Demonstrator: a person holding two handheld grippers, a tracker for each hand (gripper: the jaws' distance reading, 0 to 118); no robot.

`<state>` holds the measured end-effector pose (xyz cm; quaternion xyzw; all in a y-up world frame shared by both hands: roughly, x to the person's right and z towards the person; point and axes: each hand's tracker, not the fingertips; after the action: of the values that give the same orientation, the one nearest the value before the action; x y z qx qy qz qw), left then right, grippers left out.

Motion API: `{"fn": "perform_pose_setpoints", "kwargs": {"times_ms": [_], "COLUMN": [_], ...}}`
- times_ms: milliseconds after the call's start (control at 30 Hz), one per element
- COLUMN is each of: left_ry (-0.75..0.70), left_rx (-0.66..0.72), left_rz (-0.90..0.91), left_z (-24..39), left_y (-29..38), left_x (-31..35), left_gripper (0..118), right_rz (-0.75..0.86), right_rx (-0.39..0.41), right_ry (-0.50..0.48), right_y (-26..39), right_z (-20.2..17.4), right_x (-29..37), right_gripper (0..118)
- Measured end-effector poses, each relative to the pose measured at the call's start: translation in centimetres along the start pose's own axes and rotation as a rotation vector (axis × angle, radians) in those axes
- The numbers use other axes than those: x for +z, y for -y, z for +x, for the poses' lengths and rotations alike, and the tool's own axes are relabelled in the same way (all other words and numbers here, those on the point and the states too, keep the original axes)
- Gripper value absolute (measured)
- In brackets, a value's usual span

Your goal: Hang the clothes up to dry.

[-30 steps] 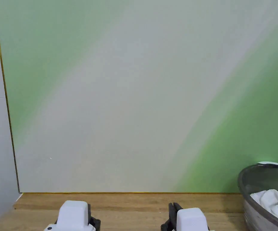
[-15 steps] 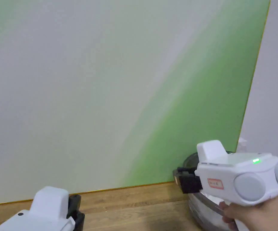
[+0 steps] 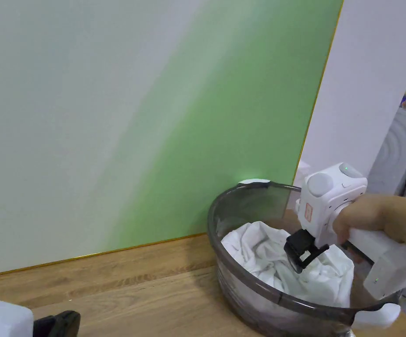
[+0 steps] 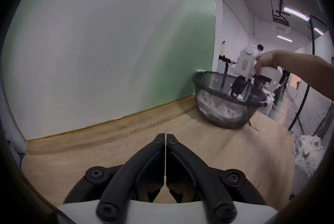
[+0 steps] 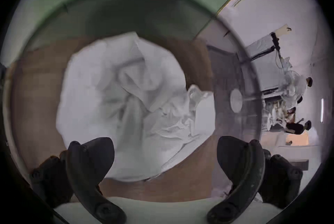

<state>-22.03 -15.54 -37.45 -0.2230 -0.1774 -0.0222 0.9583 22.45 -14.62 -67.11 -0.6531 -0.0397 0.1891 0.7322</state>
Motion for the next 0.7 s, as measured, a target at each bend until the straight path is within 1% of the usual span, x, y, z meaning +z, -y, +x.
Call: {"fn": "perform_pose_setpoints", "kwargs": {"times_ms": [33,100,200,233,267,300,333,367,400,433,467,500,533,600,633,667,700], "left_ry": [-0.008,-0.020,-0.026,-0.024,-0.020,-0.024,-0.024,-0.021,-0.015,-0.012,-0.015,-0.016,-0.016,-0.001,0.009,0.009,0.009], "left_rx": [-0.002,-0.002,-0.001,0.000,0.001,0.005,0.005,0.005,0.006,0.006,0.003,0.001,0.003,0.032,0.042,0.042,0.040], "left_rz": [-0.012,-0.045,-0.065,-0.072,-0.081,-0.086,-0.089,-0.091,-0.095,-0.097,-0.101,-0.103,-0.102,-0.101,-0.097,-0.093,-0.088], "left_z": [-0.1,-0.4,-0.7,-0.7,-0.7,-0.7,-0.6,-0.5,-0.6,-0.6,-0.5,-0.4,-0.4,-0.3,-0.3,-0.2,-0.1], "left_y": [0.2,0.7,1.1,1.2,1.3,1.5,1.6,1.8,1.9,2.0,2.0,2.1,2.1,2.0,1.9,1.9,1.9], "left_x": [-0.3,-1.0,-1.6,-1.6,-1.6,-1.6,-1.5,-1.4,-1.5,-1.7,-1.8,-2.0,-2.0,-1.9,-1.7,-1.4,-1.1], "left_gripper": [0,0,0,0,0,0,0,0,0,0,0,0,0,0,0,0,0], "right_rz": [-0.019,-0.076,-0.177,-0.200,-0.222,-0.224,-0.228,-0.222,-0.208,-0.170,-0.125,-0.086,-0.039,0.021,0.046,0.107,0.164], "right_rx": [-0.026,-0.005,0.047,0.042,0.000,-0.028,-0.034,-0.031,-0.044,-0.058,-0.075,-0.156,-0.191,-0.195,-0.190,-0.197,-0.208], "right_ry": [-0.027,-0.094,-0.138,-0.147,-0.162,-0.193,-0.226,-0.255,-0.276,-0.269,-0.190,-0.204,-0.242,-0.273,-0.270,-0.240,-0.241], "right_y": [-0.5,-1.4,-2.2,-2.4,-2.2,-2.3,-2.2,-2.1,-2.1,-2.0,-2.0,-1.7,-0.5,0.9,1.7,2.6,3.3], "right_z": [0.0,-0.2,-1.0,-0.9,-0.3,0.2,0.7,1.2,1.7,2.1,2.4,3.0,2.8,2.8,2.8,2.8,2.9], "right_x": [-1.0,-3.1,-5.7,-6.5,-7.2,-7.4,-7.3,-7.0,-6.4,-5.6,-5.2,-4.7,-3.6,-2.3,-1.6,0.2,1.5], "right_gripper": [117,117,115,112,108,109,108,97,72,40,10,10,10,10,10,10,10]}}
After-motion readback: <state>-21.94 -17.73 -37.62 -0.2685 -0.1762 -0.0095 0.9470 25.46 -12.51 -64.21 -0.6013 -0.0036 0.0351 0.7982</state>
